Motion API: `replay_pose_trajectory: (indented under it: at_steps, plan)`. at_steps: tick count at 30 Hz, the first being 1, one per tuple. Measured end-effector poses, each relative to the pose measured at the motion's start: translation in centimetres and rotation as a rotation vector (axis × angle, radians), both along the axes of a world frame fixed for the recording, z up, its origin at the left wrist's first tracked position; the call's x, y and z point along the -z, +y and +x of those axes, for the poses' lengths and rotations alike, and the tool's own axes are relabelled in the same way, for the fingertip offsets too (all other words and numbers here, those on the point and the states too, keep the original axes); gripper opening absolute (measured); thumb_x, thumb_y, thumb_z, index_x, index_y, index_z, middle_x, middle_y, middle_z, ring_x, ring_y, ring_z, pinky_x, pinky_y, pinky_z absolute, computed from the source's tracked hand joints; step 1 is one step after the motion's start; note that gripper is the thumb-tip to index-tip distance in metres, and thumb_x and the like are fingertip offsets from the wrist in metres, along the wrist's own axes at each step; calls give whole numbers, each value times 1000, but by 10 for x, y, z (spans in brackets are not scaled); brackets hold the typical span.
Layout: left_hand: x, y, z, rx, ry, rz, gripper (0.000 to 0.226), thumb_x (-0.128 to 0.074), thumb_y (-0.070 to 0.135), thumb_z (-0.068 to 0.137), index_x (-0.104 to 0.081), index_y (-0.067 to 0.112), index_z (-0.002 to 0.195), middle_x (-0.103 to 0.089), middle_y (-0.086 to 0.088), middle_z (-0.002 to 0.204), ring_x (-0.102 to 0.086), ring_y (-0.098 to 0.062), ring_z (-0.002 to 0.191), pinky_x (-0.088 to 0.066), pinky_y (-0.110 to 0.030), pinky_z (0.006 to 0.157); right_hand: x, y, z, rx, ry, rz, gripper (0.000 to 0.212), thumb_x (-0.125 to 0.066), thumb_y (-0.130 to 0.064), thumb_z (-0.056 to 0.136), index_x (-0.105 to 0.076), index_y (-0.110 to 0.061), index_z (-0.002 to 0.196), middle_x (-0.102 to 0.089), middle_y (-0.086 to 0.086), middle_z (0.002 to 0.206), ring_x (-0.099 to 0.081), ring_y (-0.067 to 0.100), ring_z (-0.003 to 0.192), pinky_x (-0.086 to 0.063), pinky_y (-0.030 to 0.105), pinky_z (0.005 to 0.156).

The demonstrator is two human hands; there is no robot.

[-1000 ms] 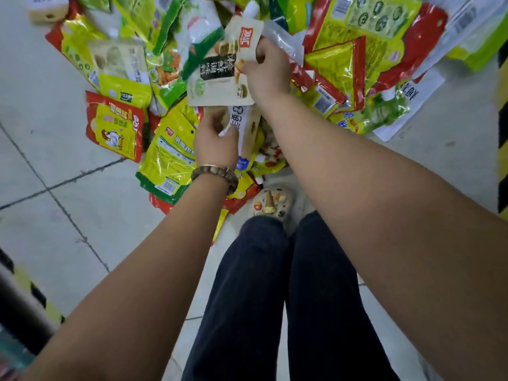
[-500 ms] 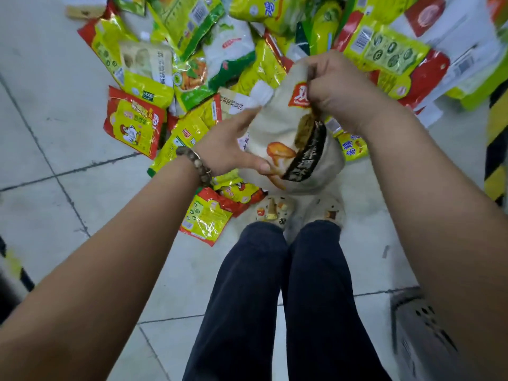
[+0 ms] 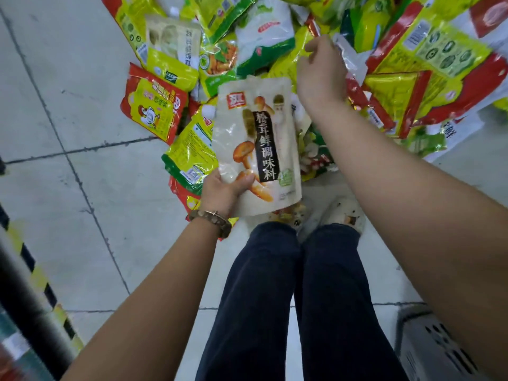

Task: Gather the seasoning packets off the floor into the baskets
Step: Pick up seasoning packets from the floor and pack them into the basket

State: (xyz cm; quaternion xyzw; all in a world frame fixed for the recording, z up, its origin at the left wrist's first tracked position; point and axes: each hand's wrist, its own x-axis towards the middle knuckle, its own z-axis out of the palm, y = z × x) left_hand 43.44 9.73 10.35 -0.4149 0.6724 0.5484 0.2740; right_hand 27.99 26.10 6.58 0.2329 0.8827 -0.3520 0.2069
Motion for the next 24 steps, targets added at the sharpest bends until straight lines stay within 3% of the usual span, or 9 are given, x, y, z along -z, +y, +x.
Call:
replay_pose_trajectory:
  at_steps: [4,7,9,12,14,18,19,22,24]
  plan:
    - [-2,-23,15,-182,-14,-109,25,-70,1,78,-63,14,98,-68,5,86,-64,-4,71,-52,-19,70,24,-29,7,-550,-224,280,65,-59,-41,89,-32,-10,139,-44,13,137,-46,30,124,-35,42,98]
    - [0,-32,14,-231,1,-127,22,-70,1,78,-62,18,90,-67,7,86,-64,-5,72,-53,-22,73,41,-38,18,-623,-215,395,70,-66,-37,84,-32,-7,137,-53,12,128,-56,28,113,-31,39,96]
    - [1,-35,10,-250,13,-131,23,-69,1,79,-62,18,91,-67,5,88,-64,-7,74,-53,-20,71,43,-34,21,-579,-252,364,60,-67,-33,84,-40,-7,131,-61,10,119,-59,28,109,-33,38,93]
    - [6,-40,2,-260,18,-126,32,-77,10,71,-63,13,100,-68,-5,98,-66,-21,87,-53,-32,81,43,-27,28,-466,-267,192,25,-62,-23,90,-53,-11,110,-61,11,111,-57,32,109,-37,32,71]
    - [7,-41,-4,-234,13,-137,34,-77,20,61,-64,17,93,-69,-6,98,-66,-26,93,-52,-39,88,37,-14,39,-341,-267,40,13,-59,-19,91,-49,-12,95,-54,9,97,-54,32,107,-33,31,62]
    - [-2,-32,-16,-189,-1,-82,24,-76,13,70,-64,16,91,-69,-4,93,-65,-27,93,-50,-47,93,10,33,69,136,-191,-404,35,-61,-7,88,-51,-11,120,-57,2,109,-55,15,94,-41,13,61]
    - [-7,-29,-21,-162,-8,-73,23,-75,10,73,-64,15,93,-68,-4,93,-65,-26,92,-50,-47,93,-2,47,79,239,-162,-491,37,-62,-4,86,-53,-13,121,-60,0,109,-59,13,94,-46,14,68]
    - [-32,-11,-34,-28,-2,0,19,-72,7,76,-64,15,91,-69,-5,89,-65,-25,88,-50,-47,94,-35,81,112,447,-110,-567,37,-67,-10,79,-59,-23,112,-66,2,113,-64,20,103,-53,41,91]
    - [-55,5,-44,78,8,61,15,-71,6,74,-65,14,85,-72,-2,80,-67,-23,81,-51,-46,91,-66,99,133,559,-86,-598,35,-66,-9,82,-56,-28,110,-67,-2,109,-66,13,99,-54,37,89]
